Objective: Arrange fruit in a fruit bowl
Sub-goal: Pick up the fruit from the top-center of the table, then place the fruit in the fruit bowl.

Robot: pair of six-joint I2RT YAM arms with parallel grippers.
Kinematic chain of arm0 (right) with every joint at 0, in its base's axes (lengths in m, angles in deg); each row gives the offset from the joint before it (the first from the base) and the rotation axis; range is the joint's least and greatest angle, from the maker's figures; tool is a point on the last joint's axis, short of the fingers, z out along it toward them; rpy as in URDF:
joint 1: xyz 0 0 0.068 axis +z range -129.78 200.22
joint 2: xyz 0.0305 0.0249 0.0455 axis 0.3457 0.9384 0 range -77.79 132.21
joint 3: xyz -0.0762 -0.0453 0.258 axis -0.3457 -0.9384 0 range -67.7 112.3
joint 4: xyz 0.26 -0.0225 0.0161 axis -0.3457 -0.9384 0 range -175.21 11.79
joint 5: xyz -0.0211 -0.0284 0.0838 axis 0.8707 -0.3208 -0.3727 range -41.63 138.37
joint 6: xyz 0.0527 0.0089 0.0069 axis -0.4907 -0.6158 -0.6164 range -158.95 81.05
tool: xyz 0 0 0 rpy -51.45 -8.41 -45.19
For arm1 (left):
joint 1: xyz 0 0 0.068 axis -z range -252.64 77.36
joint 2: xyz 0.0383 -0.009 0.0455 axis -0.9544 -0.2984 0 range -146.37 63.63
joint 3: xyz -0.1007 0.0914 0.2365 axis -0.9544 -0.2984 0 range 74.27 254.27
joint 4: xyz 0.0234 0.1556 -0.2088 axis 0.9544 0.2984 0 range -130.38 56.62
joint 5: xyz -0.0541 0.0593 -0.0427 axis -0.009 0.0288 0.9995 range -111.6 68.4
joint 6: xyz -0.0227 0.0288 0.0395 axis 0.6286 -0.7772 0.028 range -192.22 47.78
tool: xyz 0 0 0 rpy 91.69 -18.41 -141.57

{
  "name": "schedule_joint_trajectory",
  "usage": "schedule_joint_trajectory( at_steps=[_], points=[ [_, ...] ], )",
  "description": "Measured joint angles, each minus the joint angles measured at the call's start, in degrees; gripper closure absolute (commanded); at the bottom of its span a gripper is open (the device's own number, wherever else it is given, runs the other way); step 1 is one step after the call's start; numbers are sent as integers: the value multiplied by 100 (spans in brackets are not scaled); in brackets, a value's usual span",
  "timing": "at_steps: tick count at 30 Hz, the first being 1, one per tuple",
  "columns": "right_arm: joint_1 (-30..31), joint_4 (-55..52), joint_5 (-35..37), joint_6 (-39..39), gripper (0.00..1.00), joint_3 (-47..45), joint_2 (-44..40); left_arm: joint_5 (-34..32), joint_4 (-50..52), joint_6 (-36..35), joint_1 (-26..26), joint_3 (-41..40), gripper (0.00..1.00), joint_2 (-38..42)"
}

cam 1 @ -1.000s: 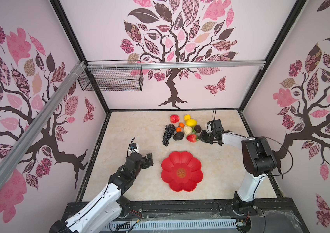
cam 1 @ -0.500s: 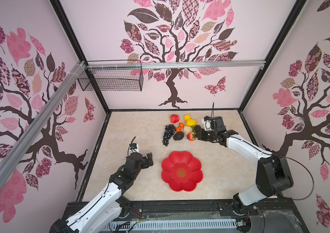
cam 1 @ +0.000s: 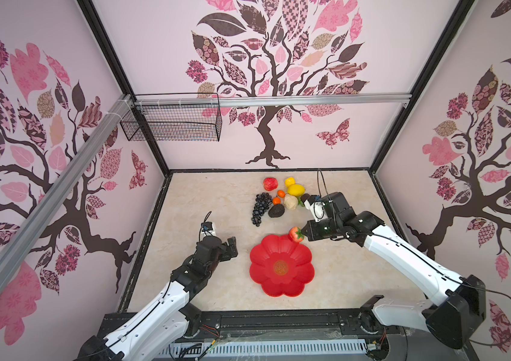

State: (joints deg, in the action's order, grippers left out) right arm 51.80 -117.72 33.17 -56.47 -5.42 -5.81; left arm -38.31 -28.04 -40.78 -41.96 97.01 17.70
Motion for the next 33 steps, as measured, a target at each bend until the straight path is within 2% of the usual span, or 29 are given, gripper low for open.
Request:
schedule_joint_trajectory(
  at_steps=[11, 22, 33],
  points=[
    [350, -566, -74, -46, 100, -474, 52, -15, -33, 0, 0, 0, 2, -101],
    [490, -511, -109, -92, 100, -439, 800, -15, -35, 0, 0, 0, 2, -144],
    [501, -520, 245, -162, 100, -356, 1193, -13, -33, 2, 0, 0, 2, -190]
  ],
)
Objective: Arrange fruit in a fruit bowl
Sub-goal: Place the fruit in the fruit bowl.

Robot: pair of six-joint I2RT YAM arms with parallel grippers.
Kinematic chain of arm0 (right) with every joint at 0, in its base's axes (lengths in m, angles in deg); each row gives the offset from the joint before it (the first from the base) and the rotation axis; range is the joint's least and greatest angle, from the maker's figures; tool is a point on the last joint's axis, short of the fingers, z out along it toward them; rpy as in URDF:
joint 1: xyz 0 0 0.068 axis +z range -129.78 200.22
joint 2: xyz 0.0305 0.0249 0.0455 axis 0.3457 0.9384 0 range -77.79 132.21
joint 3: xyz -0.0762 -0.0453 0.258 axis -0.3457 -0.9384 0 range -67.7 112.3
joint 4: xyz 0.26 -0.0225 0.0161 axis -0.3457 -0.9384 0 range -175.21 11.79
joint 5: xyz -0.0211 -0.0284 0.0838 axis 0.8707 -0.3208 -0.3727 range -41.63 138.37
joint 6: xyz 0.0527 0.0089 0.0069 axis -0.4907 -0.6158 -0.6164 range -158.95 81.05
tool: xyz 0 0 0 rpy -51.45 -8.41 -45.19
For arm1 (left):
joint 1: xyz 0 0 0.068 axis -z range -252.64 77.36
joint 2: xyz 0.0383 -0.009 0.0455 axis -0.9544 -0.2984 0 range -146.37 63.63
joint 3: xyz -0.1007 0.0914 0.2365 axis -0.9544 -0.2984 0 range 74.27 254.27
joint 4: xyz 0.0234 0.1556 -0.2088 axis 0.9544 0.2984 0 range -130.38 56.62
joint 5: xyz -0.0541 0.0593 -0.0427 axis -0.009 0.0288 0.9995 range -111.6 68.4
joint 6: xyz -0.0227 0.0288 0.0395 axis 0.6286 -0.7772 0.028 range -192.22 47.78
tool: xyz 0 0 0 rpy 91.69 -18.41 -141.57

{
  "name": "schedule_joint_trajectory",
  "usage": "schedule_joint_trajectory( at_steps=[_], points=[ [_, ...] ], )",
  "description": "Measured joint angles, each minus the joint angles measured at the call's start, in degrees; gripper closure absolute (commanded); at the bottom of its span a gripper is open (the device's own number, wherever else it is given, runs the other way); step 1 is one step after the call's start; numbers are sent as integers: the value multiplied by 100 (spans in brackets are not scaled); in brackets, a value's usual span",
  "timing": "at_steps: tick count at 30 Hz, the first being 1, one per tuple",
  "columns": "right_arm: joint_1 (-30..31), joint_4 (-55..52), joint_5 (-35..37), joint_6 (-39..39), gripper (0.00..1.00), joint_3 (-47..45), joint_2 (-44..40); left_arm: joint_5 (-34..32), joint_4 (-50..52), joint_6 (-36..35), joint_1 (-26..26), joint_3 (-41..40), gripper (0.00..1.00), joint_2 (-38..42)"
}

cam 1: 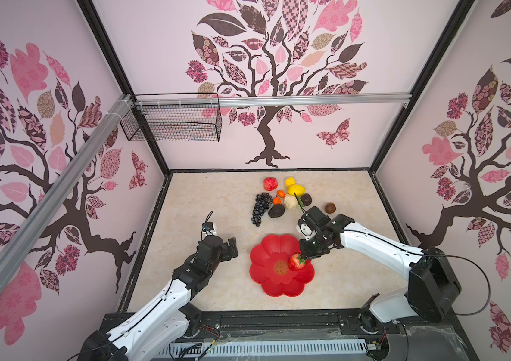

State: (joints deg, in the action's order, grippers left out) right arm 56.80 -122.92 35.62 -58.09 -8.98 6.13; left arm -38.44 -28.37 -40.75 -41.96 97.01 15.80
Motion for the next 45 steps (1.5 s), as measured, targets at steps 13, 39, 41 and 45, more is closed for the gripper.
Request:
schedule_joint_trajectory(
  at_steps=[13, 39, 41, 45],
  points=[
    [0, 55, 420, -57, 100, 114, 262, 0, 2, 0, 0, 0, 2, 46],
    [0, 118, 702, -184, 86, 114, 260, 2, 4, 2, 0, 0, 2, 46],
    [0, 122, 704, -186, 85, 114, 258, 2, 4, 2, 0, 0, 2, 46],
    [0, 125, 704, -184, 81, 114, 249, 2, 4, 2, 0, 0, 2, 46]
  ],
)
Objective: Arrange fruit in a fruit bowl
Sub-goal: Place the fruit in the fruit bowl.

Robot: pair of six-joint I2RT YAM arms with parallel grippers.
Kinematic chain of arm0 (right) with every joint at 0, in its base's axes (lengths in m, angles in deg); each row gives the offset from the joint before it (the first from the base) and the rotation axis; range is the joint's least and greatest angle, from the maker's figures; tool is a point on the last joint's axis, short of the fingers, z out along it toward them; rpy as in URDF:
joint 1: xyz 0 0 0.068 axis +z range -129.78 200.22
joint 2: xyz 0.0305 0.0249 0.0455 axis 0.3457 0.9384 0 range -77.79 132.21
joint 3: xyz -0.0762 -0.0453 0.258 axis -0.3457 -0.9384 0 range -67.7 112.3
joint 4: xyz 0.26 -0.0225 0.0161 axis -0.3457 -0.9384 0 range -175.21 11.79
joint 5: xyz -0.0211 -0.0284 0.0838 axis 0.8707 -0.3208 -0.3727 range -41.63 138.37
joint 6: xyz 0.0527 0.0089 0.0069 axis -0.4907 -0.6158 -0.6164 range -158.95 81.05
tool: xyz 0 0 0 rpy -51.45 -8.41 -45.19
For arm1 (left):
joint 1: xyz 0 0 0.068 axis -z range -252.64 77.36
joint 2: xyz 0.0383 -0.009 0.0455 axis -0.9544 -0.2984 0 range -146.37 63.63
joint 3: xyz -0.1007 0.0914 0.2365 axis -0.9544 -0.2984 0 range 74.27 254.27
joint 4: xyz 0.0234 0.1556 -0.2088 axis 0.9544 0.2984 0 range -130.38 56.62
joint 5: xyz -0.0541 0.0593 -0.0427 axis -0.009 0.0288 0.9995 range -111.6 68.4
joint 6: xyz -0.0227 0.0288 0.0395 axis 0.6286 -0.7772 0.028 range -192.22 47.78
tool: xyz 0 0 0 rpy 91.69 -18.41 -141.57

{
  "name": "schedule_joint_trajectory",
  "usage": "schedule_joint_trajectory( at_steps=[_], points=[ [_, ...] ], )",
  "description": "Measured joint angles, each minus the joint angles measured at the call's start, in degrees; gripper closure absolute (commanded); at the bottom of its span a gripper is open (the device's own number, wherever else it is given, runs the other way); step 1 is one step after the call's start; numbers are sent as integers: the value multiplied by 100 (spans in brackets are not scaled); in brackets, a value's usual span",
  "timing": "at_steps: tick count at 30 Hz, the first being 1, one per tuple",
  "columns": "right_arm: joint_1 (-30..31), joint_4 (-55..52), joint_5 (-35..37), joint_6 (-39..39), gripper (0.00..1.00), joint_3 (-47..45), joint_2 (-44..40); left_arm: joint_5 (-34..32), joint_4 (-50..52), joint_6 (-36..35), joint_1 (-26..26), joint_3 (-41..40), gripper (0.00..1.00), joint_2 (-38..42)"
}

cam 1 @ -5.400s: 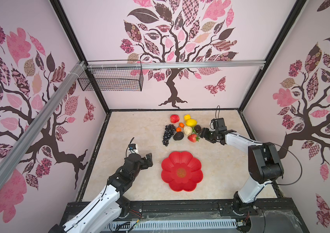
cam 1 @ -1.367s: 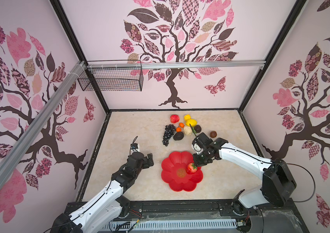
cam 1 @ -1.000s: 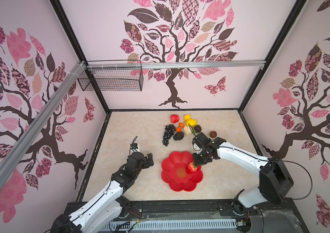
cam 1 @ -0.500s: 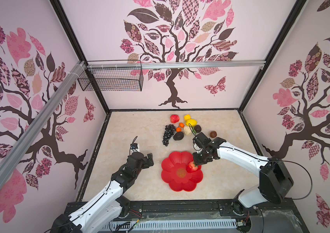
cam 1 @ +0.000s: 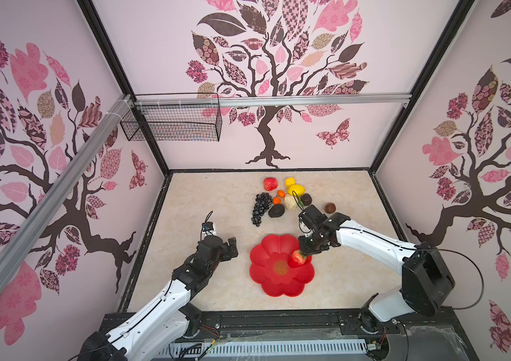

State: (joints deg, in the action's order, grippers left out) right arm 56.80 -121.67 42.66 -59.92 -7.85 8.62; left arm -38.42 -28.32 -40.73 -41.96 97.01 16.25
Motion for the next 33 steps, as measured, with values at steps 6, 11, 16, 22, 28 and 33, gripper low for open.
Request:
schedule_joint_trajectory(
  at_steps=[6, 11, 16, 22, 28, 33],
  points=[
    [0, -2, 24, -20, 74, 0, 0, 2, 0, 0, 0, 0, 2, 0],
    [0, -7, 118, -26, 69, 0, -61, 2, 0, 0, 0, 0, 2, 0],
    [0, -35, 240, -31, 65, 11, -208, 2, 0, 0, 0, 0, 2, 0],
    [0, -164, 614, -59, 53, 308, -490, 4, 0, -2, 0, 0, 2, 37],
    [0, 131, 1141, -48, 38, 446, -1259, 9, 4, -2, 0, 0, 2, 238],
    [0, 951, 1722, -111, 17, 129, -2070, 11, 7, -4, 0, 0, 2, 514]
  ],
)
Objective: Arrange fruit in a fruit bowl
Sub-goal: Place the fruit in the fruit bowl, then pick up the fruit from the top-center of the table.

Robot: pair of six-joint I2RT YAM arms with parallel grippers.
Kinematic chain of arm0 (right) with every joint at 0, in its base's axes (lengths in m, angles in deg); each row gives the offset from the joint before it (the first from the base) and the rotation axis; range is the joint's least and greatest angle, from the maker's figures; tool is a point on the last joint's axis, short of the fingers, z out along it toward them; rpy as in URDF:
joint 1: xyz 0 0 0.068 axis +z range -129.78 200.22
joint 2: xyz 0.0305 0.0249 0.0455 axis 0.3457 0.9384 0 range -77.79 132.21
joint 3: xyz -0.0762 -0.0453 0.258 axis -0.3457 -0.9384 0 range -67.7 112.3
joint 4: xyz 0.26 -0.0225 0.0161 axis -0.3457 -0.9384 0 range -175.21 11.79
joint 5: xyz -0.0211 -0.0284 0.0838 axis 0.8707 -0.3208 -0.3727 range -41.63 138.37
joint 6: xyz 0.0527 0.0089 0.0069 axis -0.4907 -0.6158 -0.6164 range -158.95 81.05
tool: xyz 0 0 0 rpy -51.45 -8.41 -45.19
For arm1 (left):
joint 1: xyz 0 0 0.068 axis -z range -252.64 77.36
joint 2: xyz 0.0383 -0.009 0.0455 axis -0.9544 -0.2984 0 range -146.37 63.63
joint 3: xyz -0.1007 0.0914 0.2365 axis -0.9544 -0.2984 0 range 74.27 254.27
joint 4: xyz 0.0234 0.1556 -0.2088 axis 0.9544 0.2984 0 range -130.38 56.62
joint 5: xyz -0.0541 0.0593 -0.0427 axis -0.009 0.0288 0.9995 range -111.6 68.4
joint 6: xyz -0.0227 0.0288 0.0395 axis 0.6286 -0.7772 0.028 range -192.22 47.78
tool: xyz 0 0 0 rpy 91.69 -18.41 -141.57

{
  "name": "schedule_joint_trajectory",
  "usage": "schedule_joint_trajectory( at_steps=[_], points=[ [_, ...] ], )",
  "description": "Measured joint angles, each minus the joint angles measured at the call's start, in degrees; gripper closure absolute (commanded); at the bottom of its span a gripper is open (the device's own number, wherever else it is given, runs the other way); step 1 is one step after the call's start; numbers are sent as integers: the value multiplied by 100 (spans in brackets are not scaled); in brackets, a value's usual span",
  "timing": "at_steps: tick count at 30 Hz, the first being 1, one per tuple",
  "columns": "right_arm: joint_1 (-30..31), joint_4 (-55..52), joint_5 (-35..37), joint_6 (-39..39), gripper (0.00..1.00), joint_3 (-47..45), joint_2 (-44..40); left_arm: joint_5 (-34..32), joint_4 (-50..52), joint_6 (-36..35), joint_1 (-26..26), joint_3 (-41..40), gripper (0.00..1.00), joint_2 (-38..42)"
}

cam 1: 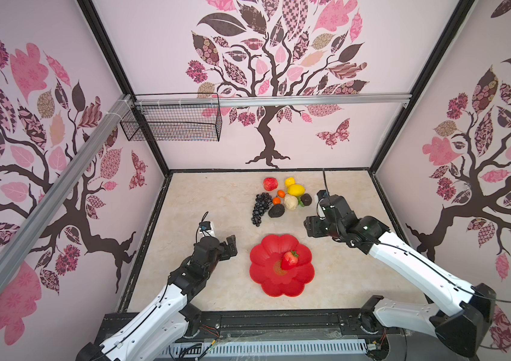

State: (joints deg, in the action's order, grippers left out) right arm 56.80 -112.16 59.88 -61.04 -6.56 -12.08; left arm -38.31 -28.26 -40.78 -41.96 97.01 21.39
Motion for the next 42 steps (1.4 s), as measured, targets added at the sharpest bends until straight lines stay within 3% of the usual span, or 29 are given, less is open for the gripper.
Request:
schedule_joint_trajectory(
  at_steps=[7, 12, 17, 28, 42],
  points=[
    [-341, 1215, 304, -4, 12, -649, -125, 4, 0, 0, 0, -39, 2, 317],
    [-1014, 1578, 68, -107, 6, -396, 837, 4, 2, 0, 0, -48, 2, 341],
    [-1108, 1849, -50, -157, 4, -74, 1670, 4, 9, 0, 0, -46, 2, 352],
    [-1196, 1692, -719, 505, 2, 1519, 3569, 13, 50, 0, 0, -46, 2, 372],
    [-1196, 925, -1023, 1095, 15, 3239, 5230, 4, 55, 2, 0, -48, 2, 332]
  ],
)
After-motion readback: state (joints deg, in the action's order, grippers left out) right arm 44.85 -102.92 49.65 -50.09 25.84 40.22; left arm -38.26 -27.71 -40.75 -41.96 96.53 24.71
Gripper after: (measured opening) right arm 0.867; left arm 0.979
